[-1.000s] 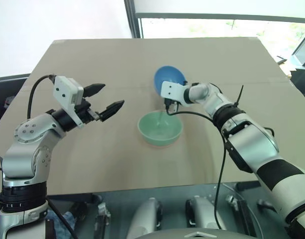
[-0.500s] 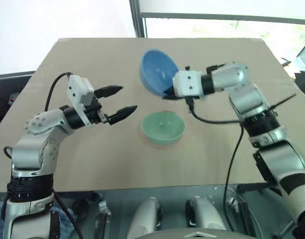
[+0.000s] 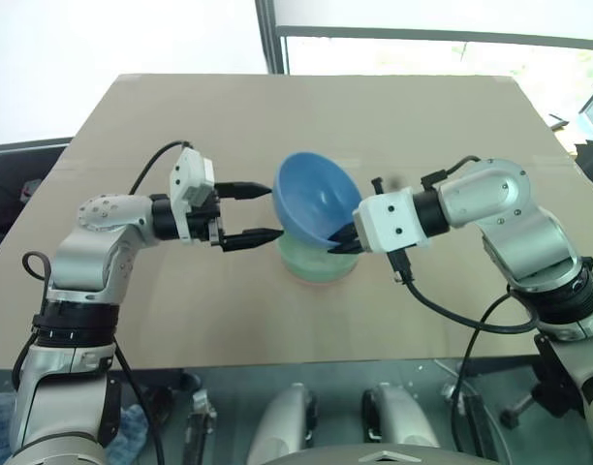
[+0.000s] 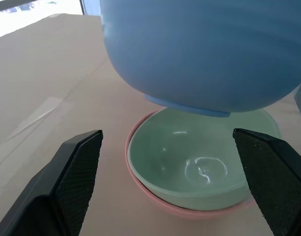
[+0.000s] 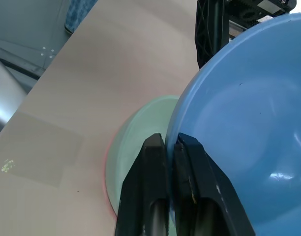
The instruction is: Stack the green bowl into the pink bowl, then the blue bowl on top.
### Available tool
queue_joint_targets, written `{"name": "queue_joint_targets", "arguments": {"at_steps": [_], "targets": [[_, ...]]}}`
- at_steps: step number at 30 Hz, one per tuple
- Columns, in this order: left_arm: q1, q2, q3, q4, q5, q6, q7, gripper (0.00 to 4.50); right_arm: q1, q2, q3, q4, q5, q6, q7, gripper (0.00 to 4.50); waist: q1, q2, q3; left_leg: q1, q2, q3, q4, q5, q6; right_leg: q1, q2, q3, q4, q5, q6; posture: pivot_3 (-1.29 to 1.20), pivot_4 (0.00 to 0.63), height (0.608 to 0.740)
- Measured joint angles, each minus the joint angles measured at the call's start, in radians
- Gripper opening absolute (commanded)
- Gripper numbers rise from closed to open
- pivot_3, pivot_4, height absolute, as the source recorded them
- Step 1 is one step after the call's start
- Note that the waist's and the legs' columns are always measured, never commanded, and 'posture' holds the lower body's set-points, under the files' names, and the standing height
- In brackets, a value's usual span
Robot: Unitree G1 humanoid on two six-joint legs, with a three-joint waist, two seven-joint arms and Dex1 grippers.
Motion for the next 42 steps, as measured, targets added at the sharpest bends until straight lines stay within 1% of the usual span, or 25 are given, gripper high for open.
{"name": "queue_joint_targets", "arguments": {"at_steps": [2, 3, 4, 5, 6, 10, 12, 14, 15, 17, 19, 22, 24, 26, 27, 29, 33, 42], "targets": [[-0.018, 0.0, -0.005, 0.016, 0.007, -0.005, -0.015, 4.5, 0.0, -0.01, 0.004, -0.01, 0.001, 0.018, -0.005, 2.26, 0.001, 0.0, 0.0, 0.0, 0.0, 0.0, 0.001, 0.0, 0.0, 0.0, 0.0, 0.0, 0.0, 0.0, 0.0, 0.0, 0.15, 0.74], [-0.025, 0.0, -0.005, 0.026, 0.008, -0.008, -0.022, 4.5, 0.0, -0.018, 0.007, -0.012, 0.002, 0.026, -0.005, 2.78, 0.001, 0.0, 0.0, 0.0, 0.0, 0.0, 0.001, 0.0, 0.0, 0.0, 0.0, 0.0, 0.0, 0.0, 0.0, 0.0, 0.15, 0.74], [-0.027, 0.001, -0.005, 0.028, 0.008, -0.01, -0.025, 4.5, 0.0, -0.021, 0.009, -0.012, 0.003, 0.032, -0.005, 3.08, 0.001, 0.0, 0.0, 0.0, 0.0, 0.0, 0.001, 0.0, 0.0, 0.0, 0.0, 0.0, 0.0, 0.0, 0.0, 0.0, 0.15, 0.74], [-0.028, 0.001, -0.005, 0.028, 0.008, -0.011, -0.028, 4.5, 0.0, -0.023, 0.009, -0.012, 0.004, 0.035, -0.007, 3.56, 0.001, 0.0, 0.0, 0.0, 0.0, 0.0, 0.001, 0.0, 0.0, 0.0, 0.0, 0.0, 0.0, 0.0, 0.0, 0.0, 0.15, 0.74], [-0.028, 0.001, -0.005, 0.028, 0.008, -0.01, -0.032, 4.5, 0.0, -0.025, 0.009, -0.013, 0.006, 0.037, -0.011, 3.92, 0.001, 0.0, 0.0, 0.0, 0.0, 0.0, 0.001, 0.0, 0.0, 0.0, 0.0, 0.0, 0.0, 0.0, 0.0, 0.0, 0.15, 0.74], [-0.029, 0.002, -0.005, 0.023, 0.007, -0.006, -0.038, 4.5, 0.007, -0.047, -0.005, -0.028, 0.029, 0.07, -0.033, 3.92, 0.001, 0.0, 0.0, 0.0, 0.0, 0.0, 0.002, 0.0, 0.0, 0.0, 0.0, 0.0, 0.0, 0.0, 0.0, 0.0, 0.15, 0.74], [-0.024, 0.002, -0.004, 0.014, 0.006, 0.001, -0.031, 4.5, 0.021, -0.053, -0.033, -0.03, 0.04, 0.094, -0.058, 3.92, 0.001, 0.0, 0.0, 0.0, 0.0, 0.0, 0.002, 0.0, 0.001, 0.001, 0.0, 0.0, 0.0, 0.0, 0.0, 0.0, 0.15, 0.74], [-0.01, 0.0, 0.0, -0.011, 0.007, 0.003, 0.002, 4.5, 0.062, -0.059, -0.097, -0.033, 0.076, 0.114, -0.088, 3.92, 0.003, -0.001, 0.0, 0.0, 0.0, -0.001, 0.003, -0.001, 0.001, 0.001, 0.0, -0.001, 0.0, 0.0, 0.0, 0.0, 0.15, 0.74], [0.015, -0.002, 0.008, -0.042, 0.007, 0.01, 0.034, 4.5, 0.122, -0.063, -0.174, -0.037, 0.112, 0.125, -0.118, 3.92, 0.008, -0.001, 0.0, 0.0, 0.0, -0.001, 0.003, -0.001, 0.002, 0.002, 0.0, -0.001, 0.0, 0.0, 0.0, 0.0, 0.15, 0.74], [0.056, -0.003, 0.025, -0.077, 0.007, 0.029, 0.077, 4.5, 0.214, -0.086, -0.281, -0.028, 0.145, 0.11, -0.146, 3.92, 0.012, -0.001, 0.0, -0.001, 0.0, 0.0, 0.004, -0.002, 0.004, 0.002, -0.001, 0.0, -0.001, 0.0, 0.0, 0.0, 0.15, 0.74], [0.105, -0.004, 0.044, -0.104, 0.007, 0.043, 0.126, 4.5, 0.331, -0.136, -0.39, 0.002, 0.161, 0.04, -0.152, 3.92, 0.017, -0.001, 0.0, -0.001, 0.0, 0.0, 0.004, -0.003, 0.004, 0.002, -0.001, 0.0, -0.002, 0.0, 0.0, 0.0, 0.15, 0.74], [0.198, -0.01, 0.08, -0.165, 0.017, 0.026, 0.195, 4.5, 0.507, -0.175, -0.536, 0.068, 0.201, -0.087, -0.134, 3.92, 0.024, -0.001, 0.0, 0.0, 0.0, 0.0, 0.004, -0.003, 0.004, 0.003, -0.001, 0.0, -0.002, 0.0, 0.0, 0.0, 0.15, 0.74], [0.266, -0.03, 0.103, -0.203, 0.03, -0.003, 0.234, 4.5, 0.618, -0.188, -0.62, 0.122, 0.231, -0.163, -0.103, 3.92, 0.025, -0.001, 0.0, 0.002, 0.0, 0.0, 0.003, -0.003, 0.005, 0.006, -0.001, 0.0, -0.003, 0.0, 0.0, 0.0, 0.15, 0.74], [0.329, -0.044, 0.113, -0.213, 0.041, -0.021, 0.263, 4.5, 0.705, -0.194, -0.677, 0.186, 0.255, -0.224, -0.071, 3.92, 0.025, -0.001, 0.0, 0.003, 0.001, 0.0, 0.004, -0.003, 0.005, 0.007, -0.001, 0.0, -0.003, 0.0, 0.0, 0.0, 0.15, 0.74], [0.351, -0.056, 0.113, -0.216, 0.047, -0.03, 0.282, 4.5, 0.742, -0.194, -0.695, 0.211, 0.275, -0.271, -0.048, 3.92, 0.023, 0.0, 0.0, 0.005, 0.002, 0.001, 0.005, -0.005, 0.008, 0.007, -0.001, 0.0, -0.001, 0.0, 0.0, 0.0, 0.15, 0.74], [0.357, -0.059, 0.114, -0.221, 0.048, -0.041, 0.287, 4.5, 0.748, -0.194, -0.701, 0.214, 0.286, -0.286, -0.039, 3.92, 0.021, 0.0, 0.0, 0.005, 0.002, 0.001, 0.006, -0.005, 0.008, 0.008, -0.001, 0.0, 0.0, 0.0, 0.0, 0.0, 0.15, 0.74], [0.452, -0.084, 0.152, -0.233, 0.057, -0.122, 0.306, 4.5, 0.832, -0.202, -0.742, 0.265, 0.332, -0.357, 0.01, 3.92, 0.025, 0.001, -0.001, 0.006, 0.003, 0.001, 0.005, -0.005, 0.009, 0.009, -0.001, 0.0, -0.001, 0.0, 0.0, 0.0, 0.15, 0.74], [0.49, -0.096, 0.192, -0.239, 0.063, -0.192, 0.324, 4.5, 0.841, -0.24, -0.769, 0.312, 0.393, -0.381, 0.038, 3.92, 0.027, 0.001, -0.001, 0.005, 0.002, 0.001, 0.005, -0.006, 0.009, 0.009, -0.002, 0.0, -0.002, 0.0, 0.0, 0.0, 0.15, 0.74]]}}
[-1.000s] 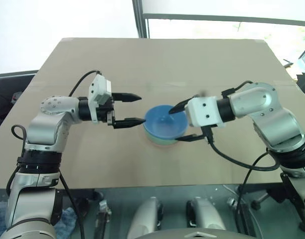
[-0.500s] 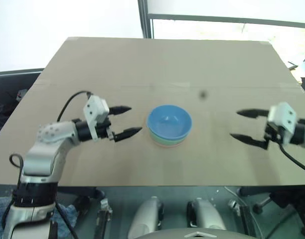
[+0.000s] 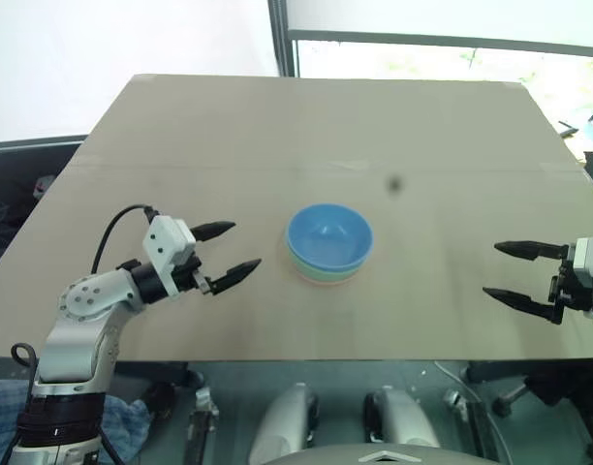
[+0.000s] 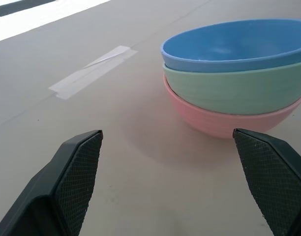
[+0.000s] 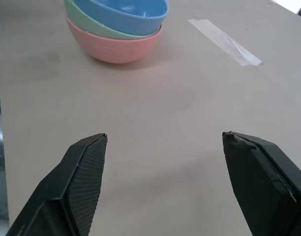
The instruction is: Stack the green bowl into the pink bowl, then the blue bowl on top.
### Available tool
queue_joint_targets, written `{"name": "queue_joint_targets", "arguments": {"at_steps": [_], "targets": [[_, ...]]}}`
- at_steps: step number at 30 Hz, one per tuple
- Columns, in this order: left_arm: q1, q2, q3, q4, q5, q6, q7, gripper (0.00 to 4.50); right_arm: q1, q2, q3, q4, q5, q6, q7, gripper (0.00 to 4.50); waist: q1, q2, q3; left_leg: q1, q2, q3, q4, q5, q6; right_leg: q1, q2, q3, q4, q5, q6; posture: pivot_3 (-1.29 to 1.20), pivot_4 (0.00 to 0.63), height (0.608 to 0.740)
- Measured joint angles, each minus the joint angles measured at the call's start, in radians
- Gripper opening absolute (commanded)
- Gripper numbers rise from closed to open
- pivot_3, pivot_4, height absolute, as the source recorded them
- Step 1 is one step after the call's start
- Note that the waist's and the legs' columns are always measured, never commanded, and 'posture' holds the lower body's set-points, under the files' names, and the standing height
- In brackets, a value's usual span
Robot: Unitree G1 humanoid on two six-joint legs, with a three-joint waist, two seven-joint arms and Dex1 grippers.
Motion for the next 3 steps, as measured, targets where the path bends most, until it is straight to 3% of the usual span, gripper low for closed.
{"name": "queue_joint_targets", "arguments": {"at_steps": [3], "targets": [[0.014, -0.008, 0.0, -0.003, 0.0, -0.018, 0.003, 4.5, 0.001, -0.012, 0.0, 0.011, 0.015, 0.0, 0.003, 3.92, 0.0, 0.0, 0.0, 0.0, 0.0, 0.0, 0.0, 0.0, 0.0, 0.0, 0.0, 0.0, 0.0, 0.0, 0.0, 0.0, 0.15, 0.74]]}}
